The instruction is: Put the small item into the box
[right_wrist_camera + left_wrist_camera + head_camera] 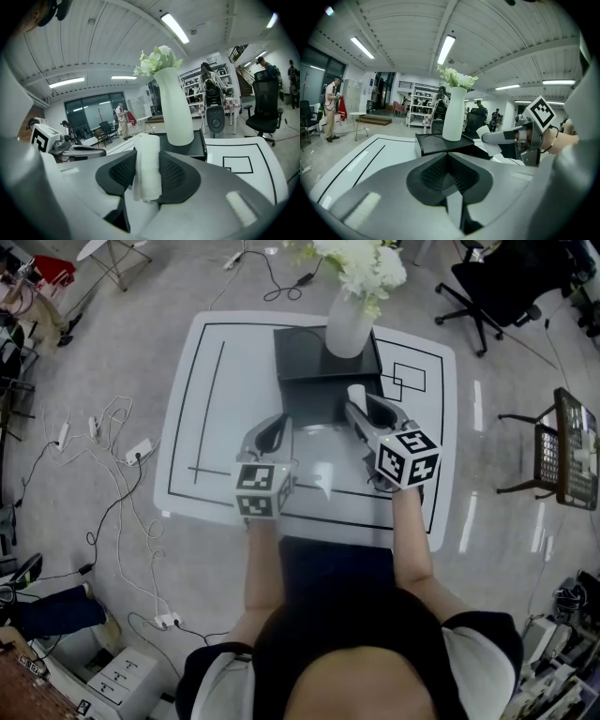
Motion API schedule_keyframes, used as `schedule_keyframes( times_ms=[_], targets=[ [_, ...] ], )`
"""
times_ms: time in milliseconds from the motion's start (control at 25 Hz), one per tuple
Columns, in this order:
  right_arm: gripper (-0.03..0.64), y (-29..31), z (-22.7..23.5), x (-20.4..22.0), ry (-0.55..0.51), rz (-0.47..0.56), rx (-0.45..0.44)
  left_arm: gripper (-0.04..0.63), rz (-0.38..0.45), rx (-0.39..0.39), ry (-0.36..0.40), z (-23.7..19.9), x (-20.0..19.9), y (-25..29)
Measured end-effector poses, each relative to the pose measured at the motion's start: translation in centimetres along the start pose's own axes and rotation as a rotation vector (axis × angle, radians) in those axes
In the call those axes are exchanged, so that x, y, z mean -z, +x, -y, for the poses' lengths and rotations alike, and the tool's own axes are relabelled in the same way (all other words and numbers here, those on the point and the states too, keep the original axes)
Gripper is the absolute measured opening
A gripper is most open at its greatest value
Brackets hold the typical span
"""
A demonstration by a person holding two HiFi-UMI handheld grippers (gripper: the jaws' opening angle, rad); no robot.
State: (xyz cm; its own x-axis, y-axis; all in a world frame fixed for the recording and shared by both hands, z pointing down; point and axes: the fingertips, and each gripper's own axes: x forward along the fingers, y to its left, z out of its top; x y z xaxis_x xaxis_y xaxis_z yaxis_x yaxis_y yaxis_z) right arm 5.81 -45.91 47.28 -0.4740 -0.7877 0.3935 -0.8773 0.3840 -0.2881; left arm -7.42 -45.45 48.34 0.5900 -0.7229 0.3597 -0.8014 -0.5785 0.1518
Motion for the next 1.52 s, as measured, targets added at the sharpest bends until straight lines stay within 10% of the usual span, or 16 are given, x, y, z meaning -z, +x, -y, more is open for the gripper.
schedule_keyframes(
  times_ms=[1520],
  targets=[
    [0.141,8.2,2.0,4.8,-0.363,-0.367,-0.111,0.008,-0.083,-0.020,-0.070,-3.6,3.1,2.9]
  ],
)
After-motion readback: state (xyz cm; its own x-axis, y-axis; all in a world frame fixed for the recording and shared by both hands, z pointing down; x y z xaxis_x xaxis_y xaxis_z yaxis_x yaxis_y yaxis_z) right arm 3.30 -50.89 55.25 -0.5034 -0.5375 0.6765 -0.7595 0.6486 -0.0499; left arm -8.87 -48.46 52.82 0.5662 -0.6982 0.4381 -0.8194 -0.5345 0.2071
